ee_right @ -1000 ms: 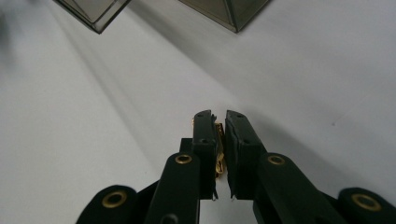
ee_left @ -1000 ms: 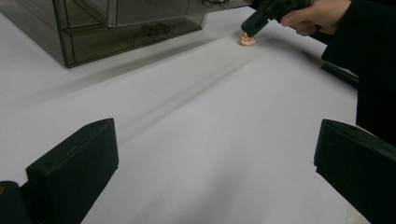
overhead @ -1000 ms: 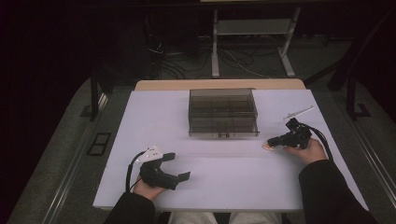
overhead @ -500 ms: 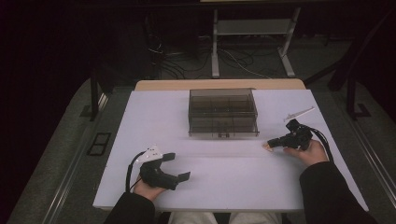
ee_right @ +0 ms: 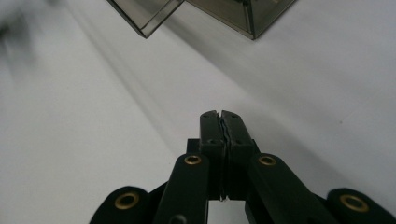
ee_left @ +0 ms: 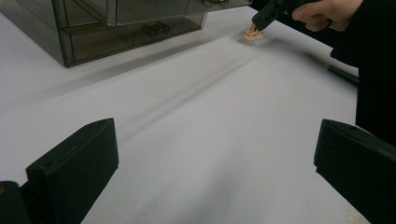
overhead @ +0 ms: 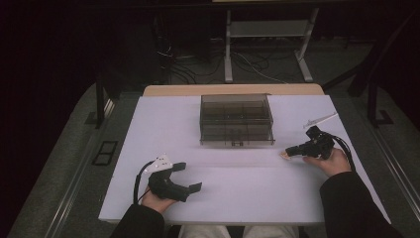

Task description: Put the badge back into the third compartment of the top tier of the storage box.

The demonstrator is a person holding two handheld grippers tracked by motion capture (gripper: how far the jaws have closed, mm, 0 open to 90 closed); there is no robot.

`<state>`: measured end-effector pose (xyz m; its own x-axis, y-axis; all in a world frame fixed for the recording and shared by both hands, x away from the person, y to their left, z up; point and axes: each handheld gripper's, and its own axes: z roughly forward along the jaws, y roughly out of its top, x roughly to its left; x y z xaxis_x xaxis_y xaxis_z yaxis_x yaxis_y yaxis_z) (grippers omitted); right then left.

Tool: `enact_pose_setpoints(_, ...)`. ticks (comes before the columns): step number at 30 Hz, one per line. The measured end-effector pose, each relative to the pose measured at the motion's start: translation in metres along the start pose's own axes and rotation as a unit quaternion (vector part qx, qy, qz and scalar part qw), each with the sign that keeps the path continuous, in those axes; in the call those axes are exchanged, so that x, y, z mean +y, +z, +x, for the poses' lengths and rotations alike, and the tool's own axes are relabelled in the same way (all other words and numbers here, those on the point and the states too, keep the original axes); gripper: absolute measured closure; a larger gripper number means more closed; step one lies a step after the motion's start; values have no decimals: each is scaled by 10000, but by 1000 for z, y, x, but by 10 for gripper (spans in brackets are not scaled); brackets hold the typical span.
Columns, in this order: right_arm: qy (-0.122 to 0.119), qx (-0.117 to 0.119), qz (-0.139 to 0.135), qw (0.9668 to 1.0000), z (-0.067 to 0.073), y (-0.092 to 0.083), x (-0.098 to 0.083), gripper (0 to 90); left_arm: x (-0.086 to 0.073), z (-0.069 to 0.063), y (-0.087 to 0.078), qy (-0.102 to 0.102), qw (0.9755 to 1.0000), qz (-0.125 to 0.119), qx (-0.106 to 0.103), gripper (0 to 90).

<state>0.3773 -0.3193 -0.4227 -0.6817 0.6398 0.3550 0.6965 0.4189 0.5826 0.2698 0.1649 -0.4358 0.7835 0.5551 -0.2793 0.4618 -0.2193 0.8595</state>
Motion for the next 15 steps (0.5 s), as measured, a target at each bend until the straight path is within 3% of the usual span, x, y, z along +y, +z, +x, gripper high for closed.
enact_pose_setpoints(15,-20,-39,-132,9999,2,-13,2,876,0,0,0,-6,10000,-1,-1,0)
